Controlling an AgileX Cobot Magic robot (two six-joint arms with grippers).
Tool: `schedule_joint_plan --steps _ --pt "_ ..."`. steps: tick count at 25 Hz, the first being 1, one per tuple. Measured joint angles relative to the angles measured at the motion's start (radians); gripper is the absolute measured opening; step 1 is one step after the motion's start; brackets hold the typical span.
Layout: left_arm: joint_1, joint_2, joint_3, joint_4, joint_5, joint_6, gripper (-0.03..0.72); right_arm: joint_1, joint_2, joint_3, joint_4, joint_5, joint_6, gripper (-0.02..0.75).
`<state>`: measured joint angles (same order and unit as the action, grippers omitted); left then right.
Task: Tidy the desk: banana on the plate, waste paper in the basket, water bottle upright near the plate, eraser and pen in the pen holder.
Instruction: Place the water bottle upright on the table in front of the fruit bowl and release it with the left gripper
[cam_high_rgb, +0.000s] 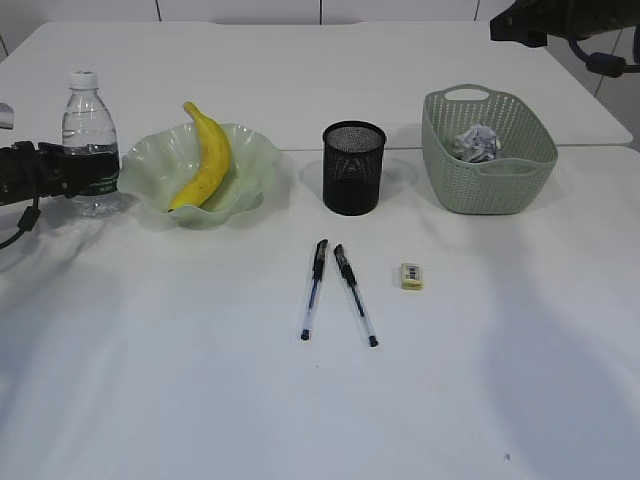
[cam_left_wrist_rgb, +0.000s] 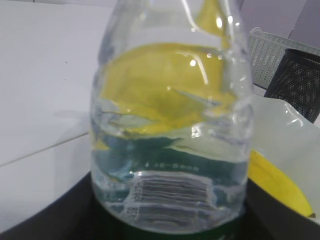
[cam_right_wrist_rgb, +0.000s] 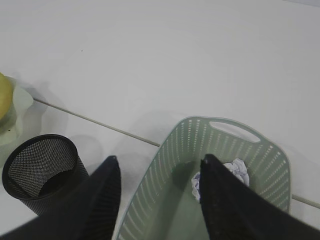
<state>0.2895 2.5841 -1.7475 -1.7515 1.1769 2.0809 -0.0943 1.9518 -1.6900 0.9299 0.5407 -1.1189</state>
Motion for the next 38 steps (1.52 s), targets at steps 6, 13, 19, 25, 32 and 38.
schedule_joint_plan --steps 6,13,19,25,32,38 --pt "0.0 0.0 0.0 -0.006 0.0 0.0 0.428 0.0 0.0 0.0 0.0 0.0 0.0 0.385" --pt "0.0 0.002 0.0 -0.019 0.0 0.002 0.428 0.0 0.0 0.0 0.0 0.0 0.0 0.385" --pt "0.0 0.004 0.0 -0.025 0.0 0.012 0.428 0.0 0.0 0.0 0.0 0.0 0.0 0.385" --pt "0.0 0.004 0.0 -0.029 0.0 0.04 0.428 0.0 0.0 0.0 0.0 0.0 0.0 0.385" --pt "0.0 0.004 0.0 -0.029 0.0 0.097 0.429 0.0 0.0 0.0 0.0 -0.001 0.0 0.385" --pt "0.0 0.005 0.0 -0.029 0.0 0.133 0.429 0.0 0.0 0.0 0.0 -0.002 -0.002 0.385"
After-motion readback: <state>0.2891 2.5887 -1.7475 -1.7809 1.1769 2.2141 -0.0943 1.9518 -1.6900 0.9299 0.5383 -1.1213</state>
